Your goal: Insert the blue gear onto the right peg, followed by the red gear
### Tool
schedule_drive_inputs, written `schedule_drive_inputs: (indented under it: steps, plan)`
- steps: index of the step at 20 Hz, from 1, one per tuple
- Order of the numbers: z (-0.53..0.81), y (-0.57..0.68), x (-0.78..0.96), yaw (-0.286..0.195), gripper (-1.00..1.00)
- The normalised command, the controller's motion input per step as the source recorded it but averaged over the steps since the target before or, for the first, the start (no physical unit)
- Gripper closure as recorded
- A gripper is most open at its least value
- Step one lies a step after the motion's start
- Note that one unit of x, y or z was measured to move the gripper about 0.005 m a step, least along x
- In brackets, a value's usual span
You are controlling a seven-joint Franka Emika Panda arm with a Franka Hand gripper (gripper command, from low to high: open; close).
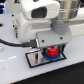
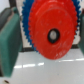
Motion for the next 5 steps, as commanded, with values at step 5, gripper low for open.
schedule_drive_inputs:
  steps: [5]
  plan:
    - [0.39,0.06,0.0,0.0,-1.0]
